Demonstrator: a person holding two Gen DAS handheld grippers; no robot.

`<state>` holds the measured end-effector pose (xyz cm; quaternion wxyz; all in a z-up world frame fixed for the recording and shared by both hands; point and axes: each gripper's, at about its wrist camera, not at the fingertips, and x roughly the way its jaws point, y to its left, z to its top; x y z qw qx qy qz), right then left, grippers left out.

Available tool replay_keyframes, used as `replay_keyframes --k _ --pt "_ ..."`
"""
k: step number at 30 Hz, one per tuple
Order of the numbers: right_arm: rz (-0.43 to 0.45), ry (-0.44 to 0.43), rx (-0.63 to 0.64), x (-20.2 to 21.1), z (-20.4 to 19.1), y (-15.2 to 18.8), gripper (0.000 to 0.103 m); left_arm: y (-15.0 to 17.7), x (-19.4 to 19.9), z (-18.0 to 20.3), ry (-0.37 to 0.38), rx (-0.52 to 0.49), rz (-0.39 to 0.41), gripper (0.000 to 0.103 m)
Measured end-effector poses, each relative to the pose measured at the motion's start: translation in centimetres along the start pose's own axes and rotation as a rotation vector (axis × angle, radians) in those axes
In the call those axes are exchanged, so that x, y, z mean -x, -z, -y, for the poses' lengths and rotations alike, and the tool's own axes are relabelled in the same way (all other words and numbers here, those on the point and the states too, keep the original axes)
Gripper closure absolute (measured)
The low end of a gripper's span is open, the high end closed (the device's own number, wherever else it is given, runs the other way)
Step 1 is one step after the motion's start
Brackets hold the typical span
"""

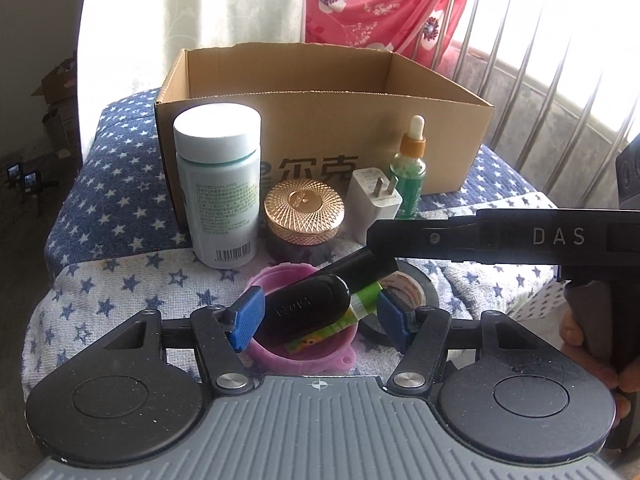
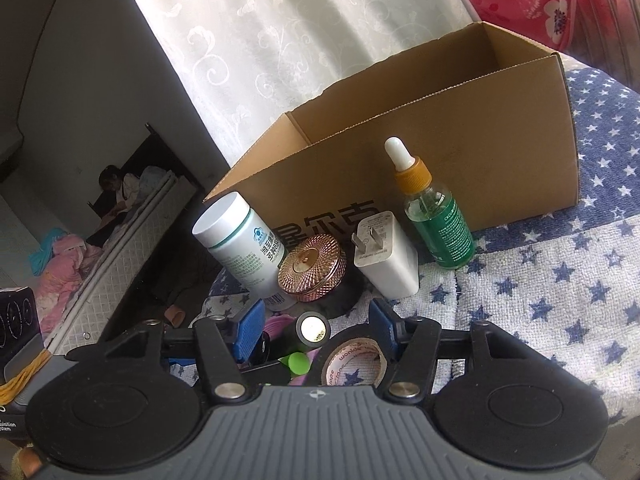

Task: Organize rigid objects
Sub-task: 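Reach the right gripper into the pink lid and grasp the black USB stick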

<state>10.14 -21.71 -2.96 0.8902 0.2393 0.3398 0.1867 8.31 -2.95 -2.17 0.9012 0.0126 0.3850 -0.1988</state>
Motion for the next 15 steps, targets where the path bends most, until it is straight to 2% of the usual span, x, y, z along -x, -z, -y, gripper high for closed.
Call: replay_keyframes --k 6,11,15 --pt "-0.033 -0.016 -0.023 -1.0 0.1 0.0 0.053 -0.1 -0.2 -0.6 -0.007 0.006 -0.004 0.047" --pt "-0.005 -0.001 -0.018 -0.3 -0.2 -0.4 0.053 0.0 0.0 -1.1 -0.005 0.014 0.000 0.051" --pt "0.018 -0.030 -0.003 0.8 -1.0 -0.7 0.053 0.4 0.4 -1.2 -0.005 0.015 0.015 0.050"
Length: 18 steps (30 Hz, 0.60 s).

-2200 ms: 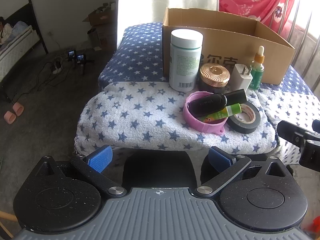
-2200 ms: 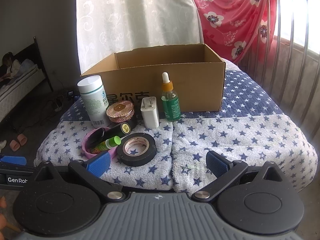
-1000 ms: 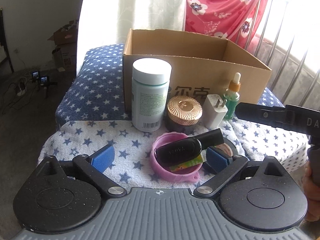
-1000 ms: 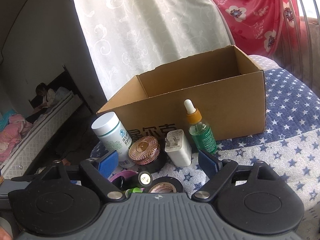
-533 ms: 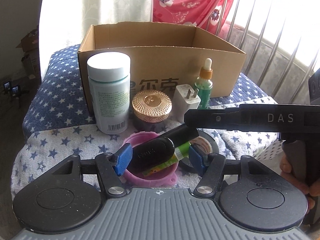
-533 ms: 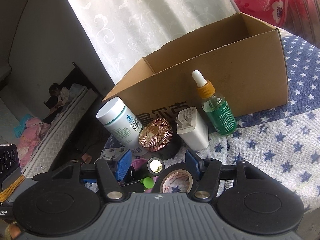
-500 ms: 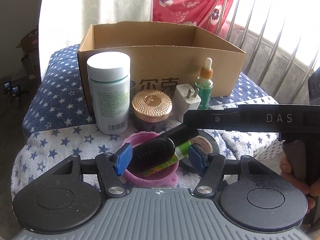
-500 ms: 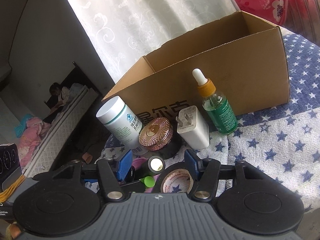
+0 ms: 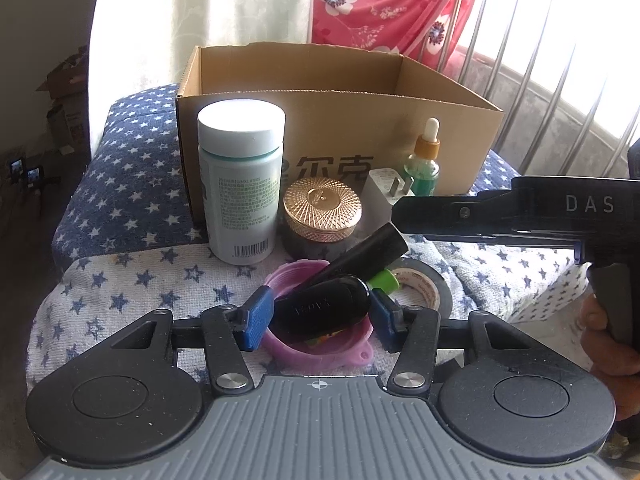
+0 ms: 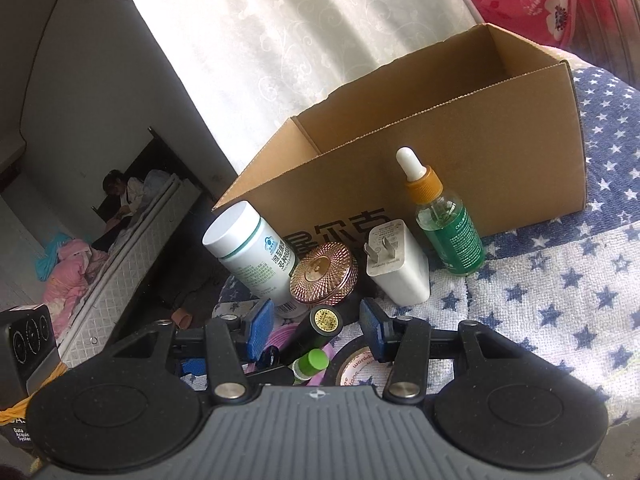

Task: Organize rigid objects
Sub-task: 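Reach the right gripper into the pink lid and grasp the black USB stick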

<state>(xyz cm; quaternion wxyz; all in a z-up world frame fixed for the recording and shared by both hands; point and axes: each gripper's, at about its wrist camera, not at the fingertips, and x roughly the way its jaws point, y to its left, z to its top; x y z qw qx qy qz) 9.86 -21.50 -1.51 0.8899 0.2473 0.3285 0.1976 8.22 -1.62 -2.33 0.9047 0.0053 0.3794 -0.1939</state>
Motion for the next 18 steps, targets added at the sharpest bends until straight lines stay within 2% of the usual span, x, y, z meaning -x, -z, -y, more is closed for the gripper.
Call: replay_keyframes --k 5,12,18 --pt "-0.069 -0.065 0.010 -0.7 -1.8 0.2 0.053 0.6 0.5 0.0 0.004 -0.006 0.018 0.050" --pt "-0.146 -0.019 0.023 -2.4 -3.1 1.2 0.059 1.2 0.9 -0.5 0.023 -0.004 0.031 0.047" --pt "-0.181 -0.009 0.006 -2.7 -3.4 1.6 0.059 1.3 1.0 -0.5 0.021 -0.016 0.035 0.045"
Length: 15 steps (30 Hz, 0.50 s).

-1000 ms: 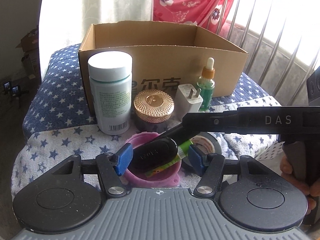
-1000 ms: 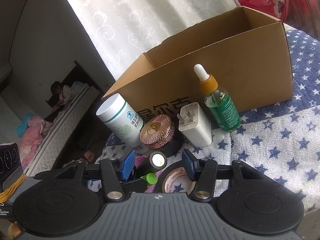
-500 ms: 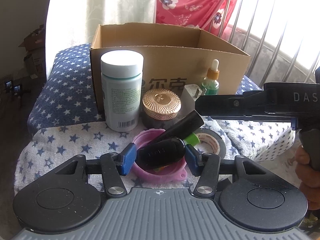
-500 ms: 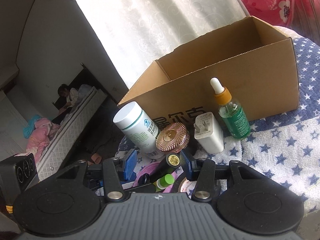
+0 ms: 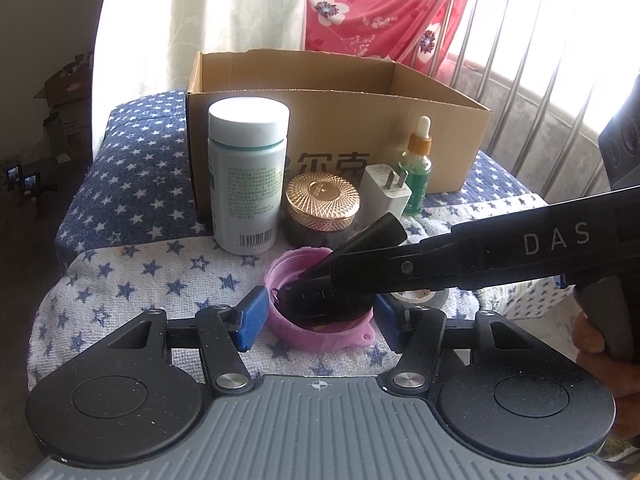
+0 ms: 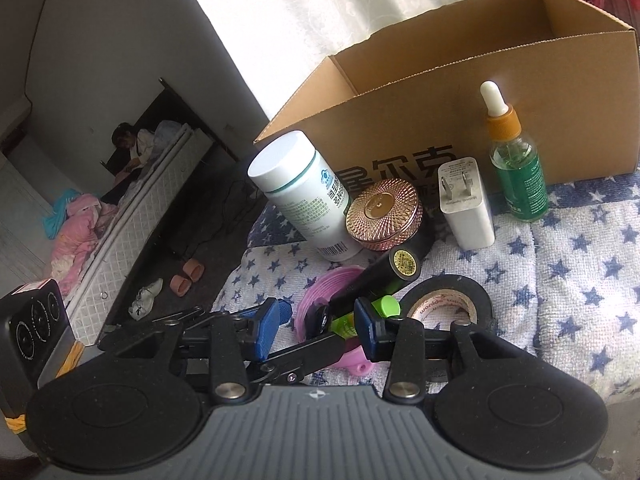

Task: Organize rigid objects
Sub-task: 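Reach the right gripper into the pink lid and grasp the black USB stick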

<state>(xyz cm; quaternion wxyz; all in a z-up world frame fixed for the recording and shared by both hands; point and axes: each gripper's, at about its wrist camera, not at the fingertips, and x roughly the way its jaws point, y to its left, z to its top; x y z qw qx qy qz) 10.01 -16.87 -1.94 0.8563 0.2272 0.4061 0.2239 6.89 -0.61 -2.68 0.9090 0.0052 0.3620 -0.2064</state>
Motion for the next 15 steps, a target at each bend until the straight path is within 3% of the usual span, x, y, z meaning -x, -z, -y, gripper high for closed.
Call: replay_keyframes --k 15 --pt "-0.068 -0.150 -0.206 -1.0 2.6 -0.5 0.058 0.4 0.6 0.2 -0.029 -0.020 0.018 0.048"
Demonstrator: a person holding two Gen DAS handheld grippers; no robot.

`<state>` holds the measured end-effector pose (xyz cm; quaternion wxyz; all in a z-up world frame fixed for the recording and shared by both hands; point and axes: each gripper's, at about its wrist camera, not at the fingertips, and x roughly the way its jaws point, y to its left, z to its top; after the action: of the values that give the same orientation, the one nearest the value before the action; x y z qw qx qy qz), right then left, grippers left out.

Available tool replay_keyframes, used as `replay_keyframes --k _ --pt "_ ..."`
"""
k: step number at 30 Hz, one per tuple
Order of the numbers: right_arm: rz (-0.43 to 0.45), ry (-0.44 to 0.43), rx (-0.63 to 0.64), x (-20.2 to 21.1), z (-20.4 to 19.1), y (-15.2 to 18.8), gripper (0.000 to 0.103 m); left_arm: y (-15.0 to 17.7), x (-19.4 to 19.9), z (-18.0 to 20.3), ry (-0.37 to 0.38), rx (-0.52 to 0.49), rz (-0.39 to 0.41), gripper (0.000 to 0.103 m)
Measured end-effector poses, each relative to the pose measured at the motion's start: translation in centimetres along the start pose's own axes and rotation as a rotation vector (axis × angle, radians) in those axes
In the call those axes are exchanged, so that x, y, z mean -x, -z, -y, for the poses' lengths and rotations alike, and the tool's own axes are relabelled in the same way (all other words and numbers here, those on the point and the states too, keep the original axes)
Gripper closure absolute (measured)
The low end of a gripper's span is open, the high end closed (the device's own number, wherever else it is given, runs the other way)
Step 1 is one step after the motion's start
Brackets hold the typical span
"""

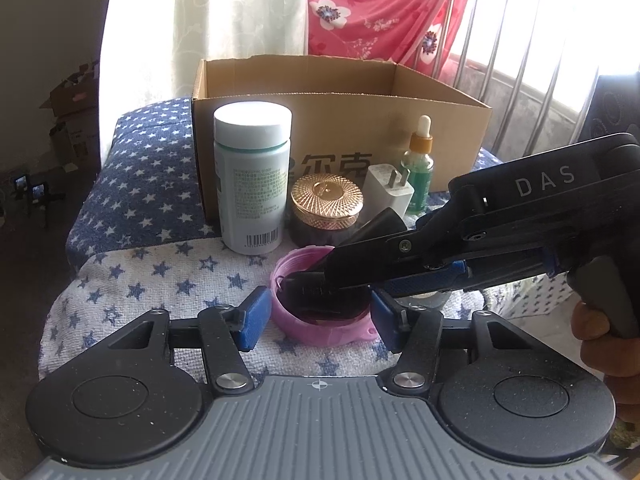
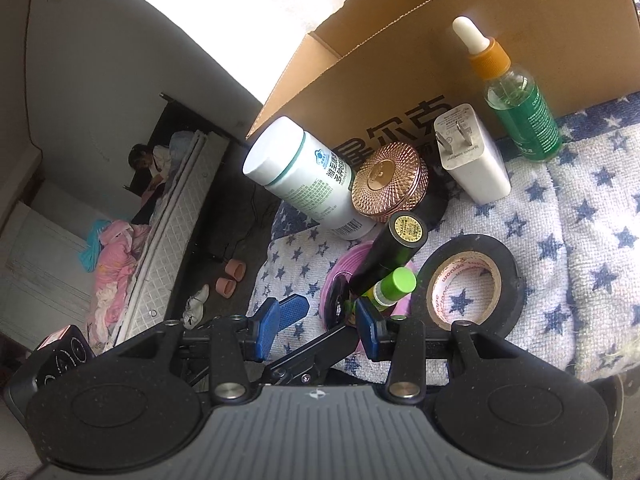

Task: Organize rigid objects
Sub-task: 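Reach the right gripper into the pink lid and grasp the black USB stick, then carry the USB stick with the right gripper into the box and release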

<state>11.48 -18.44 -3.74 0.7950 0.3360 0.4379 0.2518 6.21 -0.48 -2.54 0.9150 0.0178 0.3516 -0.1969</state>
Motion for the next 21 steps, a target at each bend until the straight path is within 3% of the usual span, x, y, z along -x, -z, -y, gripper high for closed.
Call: replay_keyframes --k 7,14,21 --pt "-0.036 -0.036 -0.025 -1.1 0.4 -0.4 0.058 0.2 0.2 -0.6 0.050 0.034 -0.018 0.045" --pt "-0.062 -0.025 0.000 -2.1 0.0 -0.4 0.059 0.2 0.1 -0.4 0.051 0.025 -0.033 0.046" --pt "-0.076 0.020 0.003 -2.9 0.3 -0.6 0.077 0.1 0.2 -0.4 0.042 0.020 -0.034 0.059"
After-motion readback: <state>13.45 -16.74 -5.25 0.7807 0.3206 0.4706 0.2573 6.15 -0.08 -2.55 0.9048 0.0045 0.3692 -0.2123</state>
